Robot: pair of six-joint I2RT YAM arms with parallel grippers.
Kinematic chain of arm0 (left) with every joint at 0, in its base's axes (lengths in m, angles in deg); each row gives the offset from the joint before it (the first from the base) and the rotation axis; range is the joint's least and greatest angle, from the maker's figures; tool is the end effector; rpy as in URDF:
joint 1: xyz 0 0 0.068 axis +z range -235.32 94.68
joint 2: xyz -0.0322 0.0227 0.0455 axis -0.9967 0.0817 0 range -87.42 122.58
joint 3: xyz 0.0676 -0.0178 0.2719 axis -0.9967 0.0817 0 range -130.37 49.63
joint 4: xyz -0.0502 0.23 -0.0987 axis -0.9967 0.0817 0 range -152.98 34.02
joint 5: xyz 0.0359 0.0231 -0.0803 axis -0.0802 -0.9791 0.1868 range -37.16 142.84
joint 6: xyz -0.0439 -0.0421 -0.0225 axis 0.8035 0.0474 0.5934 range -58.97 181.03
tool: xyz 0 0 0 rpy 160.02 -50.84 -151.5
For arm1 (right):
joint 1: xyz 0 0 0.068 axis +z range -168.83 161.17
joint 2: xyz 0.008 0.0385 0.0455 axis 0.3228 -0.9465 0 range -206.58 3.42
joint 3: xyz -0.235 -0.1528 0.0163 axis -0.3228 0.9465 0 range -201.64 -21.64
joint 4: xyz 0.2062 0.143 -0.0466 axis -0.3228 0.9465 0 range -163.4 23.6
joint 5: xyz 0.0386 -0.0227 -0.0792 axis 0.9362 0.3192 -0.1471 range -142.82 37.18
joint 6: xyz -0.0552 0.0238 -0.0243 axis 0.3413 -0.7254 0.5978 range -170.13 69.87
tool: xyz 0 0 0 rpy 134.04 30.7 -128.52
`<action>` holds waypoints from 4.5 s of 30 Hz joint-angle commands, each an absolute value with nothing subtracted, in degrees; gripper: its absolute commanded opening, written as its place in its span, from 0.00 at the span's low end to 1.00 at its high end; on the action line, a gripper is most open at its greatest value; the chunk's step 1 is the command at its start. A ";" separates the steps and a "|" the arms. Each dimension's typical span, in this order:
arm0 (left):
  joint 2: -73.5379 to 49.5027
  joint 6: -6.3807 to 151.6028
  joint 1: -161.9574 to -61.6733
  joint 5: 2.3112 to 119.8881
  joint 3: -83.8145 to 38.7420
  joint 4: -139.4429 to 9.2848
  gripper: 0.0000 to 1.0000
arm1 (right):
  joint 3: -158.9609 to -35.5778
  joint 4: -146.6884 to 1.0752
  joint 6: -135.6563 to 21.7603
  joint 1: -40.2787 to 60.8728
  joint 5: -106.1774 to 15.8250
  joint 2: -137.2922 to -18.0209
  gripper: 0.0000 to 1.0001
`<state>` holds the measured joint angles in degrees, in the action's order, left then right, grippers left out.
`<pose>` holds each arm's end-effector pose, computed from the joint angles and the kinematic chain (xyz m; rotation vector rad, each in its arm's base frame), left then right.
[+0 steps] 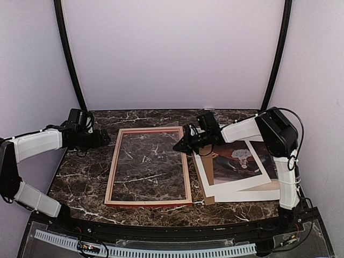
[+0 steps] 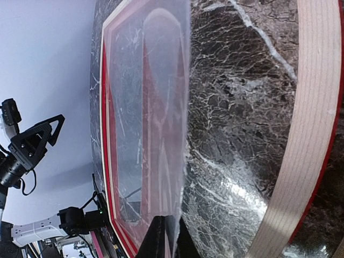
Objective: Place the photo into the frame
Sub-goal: Place the glass panel at the frame body.
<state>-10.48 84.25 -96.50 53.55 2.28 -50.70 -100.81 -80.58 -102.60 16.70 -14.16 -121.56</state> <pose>0.2826 -0.0565 0.2298 -0.2372 2.3107 -0.3207 0.3674 0.3012 0.1366 -0.0497 2.5683 1.4856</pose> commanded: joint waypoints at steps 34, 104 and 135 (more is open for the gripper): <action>-7.64 85.57 -102.31 53.81 1.94 -54.24 0.97 | -109.44 -68.09 -97.60 17.93 -18.18 -123.40 0.40; 11.48 87.37 -117.66 55.58 0.68 -61.16 0.97 | -109.68 -60.80 -90.84 18.15 -19.76 -120.36 0.44; 3.72 85.00 -117.61 56.22 -2.79 -57.80 0.96 | -116.54 -53.30 -83.02 16.78 -41.86 -118.83 0.46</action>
<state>8.23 86.66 -117.39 55.69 -0.56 -60.95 -114.32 -51.40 -83.76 17.53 -38.77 -118.09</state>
